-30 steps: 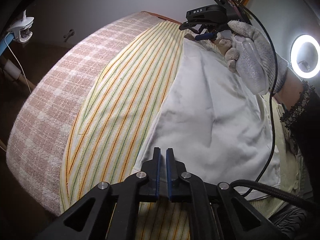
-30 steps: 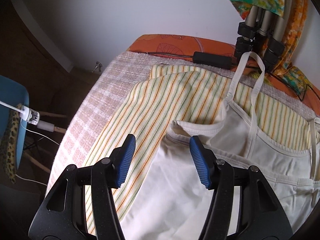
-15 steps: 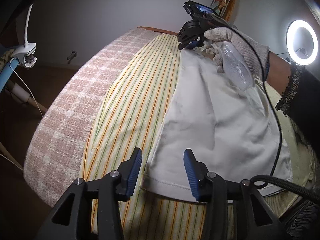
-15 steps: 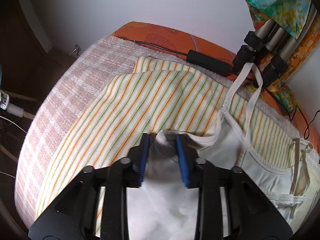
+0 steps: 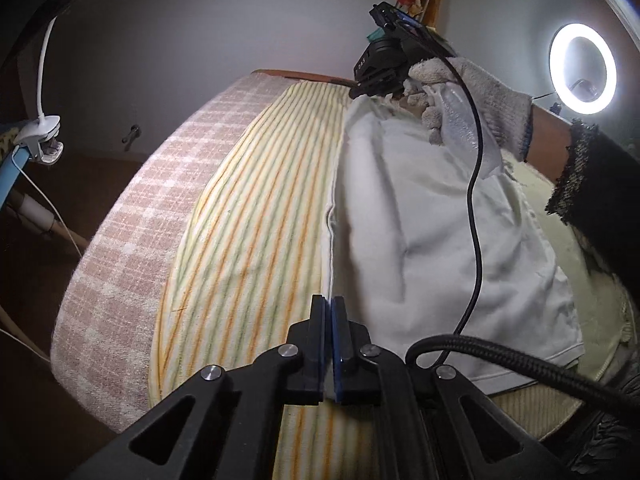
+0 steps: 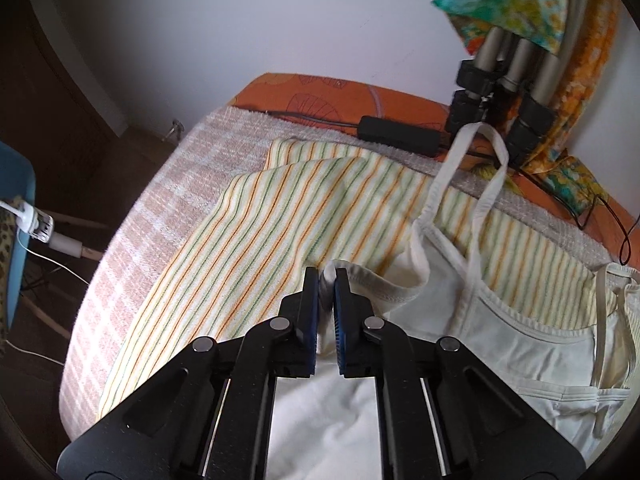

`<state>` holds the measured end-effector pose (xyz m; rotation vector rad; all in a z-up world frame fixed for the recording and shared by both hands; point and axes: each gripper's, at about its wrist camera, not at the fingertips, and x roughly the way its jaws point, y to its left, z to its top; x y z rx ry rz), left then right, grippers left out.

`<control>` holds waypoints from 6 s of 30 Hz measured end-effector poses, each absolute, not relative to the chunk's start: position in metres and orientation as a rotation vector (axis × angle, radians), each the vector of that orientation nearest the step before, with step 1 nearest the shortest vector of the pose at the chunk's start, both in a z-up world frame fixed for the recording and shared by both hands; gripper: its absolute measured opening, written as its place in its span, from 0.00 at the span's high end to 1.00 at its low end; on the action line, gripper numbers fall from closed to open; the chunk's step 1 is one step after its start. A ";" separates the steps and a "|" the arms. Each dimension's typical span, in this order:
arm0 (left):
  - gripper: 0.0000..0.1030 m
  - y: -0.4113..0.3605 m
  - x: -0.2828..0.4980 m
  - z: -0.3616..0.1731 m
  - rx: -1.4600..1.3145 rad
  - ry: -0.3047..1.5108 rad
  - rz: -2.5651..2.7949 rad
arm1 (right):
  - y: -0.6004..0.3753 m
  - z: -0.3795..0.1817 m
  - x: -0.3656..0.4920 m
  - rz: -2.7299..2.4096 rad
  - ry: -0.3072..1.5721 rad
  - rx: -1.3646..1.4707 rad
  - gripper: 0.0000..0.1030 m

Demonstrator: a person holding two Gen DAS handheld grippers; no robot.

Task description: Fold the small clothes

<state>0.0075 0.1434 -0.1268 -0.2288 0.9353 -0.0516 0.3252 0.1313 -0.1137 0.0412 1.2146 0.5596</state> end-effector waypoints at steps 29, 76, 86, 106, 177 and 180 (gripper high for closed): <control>0.81 0.012 0.009 -0.125 -0.052 1.002 -0.380 | 0.001 -0.128 0.309 0.448 1.216 0.127 0.73; 0.65 -0.189 -0.018 -0.136 0.252 0.911 -0.611 | -0.239 -0.129 0.232 0.479 1.165 0.436 0.42; 0.98 -0.163 -0.004 -0.133 0.073 0.961 -0.647 | -0.215 -0.156 0.257 0.463 1.175 0.385 0.43; 0.98 -0.109 -0.010 -0.116 -0.122 0.937 -0.620 | -0.197 -0.127 0.272 0.423 1.133 0.414 0.96; 0.67 0.116 0.001 -0.152 -0.450 1.137 -0.309 | -0.148 -0.129 -0.031 0.729 1.345 0.437 0.61; 0.76 0.114 0.005 -0.156 -0.473 1.155 -0.312 | -0.147 -0.130 -0.031 0.743 1.341 0.442 0.65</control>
